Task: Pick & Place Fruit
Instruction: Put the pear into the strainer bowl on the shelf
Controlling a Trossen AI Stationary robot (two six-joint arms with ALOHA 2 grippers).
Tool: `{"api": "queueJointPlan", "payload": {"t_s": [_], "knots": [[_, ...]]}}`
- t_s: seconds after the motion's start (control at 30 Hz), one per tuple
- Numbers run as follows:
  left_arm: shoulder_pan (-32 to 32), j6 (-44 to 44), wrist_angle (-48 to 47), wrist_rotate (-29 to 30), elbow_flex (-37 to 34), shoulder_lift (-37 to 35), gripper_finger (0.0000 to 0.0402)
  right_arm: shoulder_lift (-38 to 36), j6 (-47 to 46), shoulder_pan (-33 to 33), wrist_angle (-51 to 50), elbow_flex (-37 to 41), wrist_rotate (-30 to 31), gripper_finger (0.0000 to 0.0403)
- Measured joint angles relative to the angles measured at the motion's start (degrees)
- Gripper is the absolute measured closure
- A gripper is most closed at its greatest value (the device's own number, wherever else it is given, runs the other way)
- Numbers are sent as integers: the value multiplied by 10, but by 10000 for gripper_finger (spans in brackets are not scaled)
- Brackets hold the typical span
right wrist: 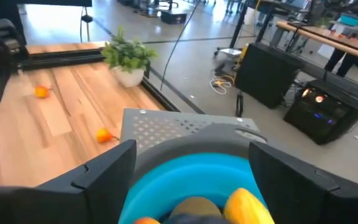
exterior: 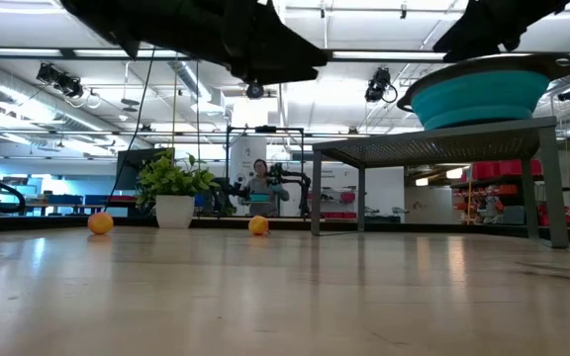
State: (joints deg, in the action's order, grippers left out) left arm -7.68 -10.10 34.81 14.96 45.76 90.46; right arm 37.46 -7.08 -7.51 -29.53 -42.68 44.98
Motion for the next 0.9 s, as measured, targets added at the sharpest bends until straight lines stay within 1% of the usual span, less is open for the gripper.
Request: {"api": "queueJointPlan", "payload": {"t_s": [0.17,0.23,0.33,0.43,0.5,0.57,0.63,0.73,0.83,0.9], "knots": [[-1,-13,-76,64,0,-46,36,0,4,0,32,0,-5,71],[0,-11,-103,63,0,-67,36,0,-2,0,62,0,-33,71],[0,-11,-123,32,-2,-93,36,6,-5,0,121,0,-111,71],[4,-20,-90,0,-33,-115,36,26,-1,0,177,0,-193,71],[16,-16,-61,-15,-66,-128,36,48,0,-1,202,0,-227,71],[35,0,-23,-26,-102,-141,36,74,0,0,212,0,-247,71],[56,19,20,-35,-139,-155,36,101,0,0,214,0,-254,71],[87,41,56,-38,-183,-173,36,134,3,-1,211,0,-259,71],[109,58,47,-9,-207,-195,36,153,-1,-2,211,0,-283,71],[115,72,-2,7,-210,-212,36,162,-10,-4,210,0,-302,71]]}}
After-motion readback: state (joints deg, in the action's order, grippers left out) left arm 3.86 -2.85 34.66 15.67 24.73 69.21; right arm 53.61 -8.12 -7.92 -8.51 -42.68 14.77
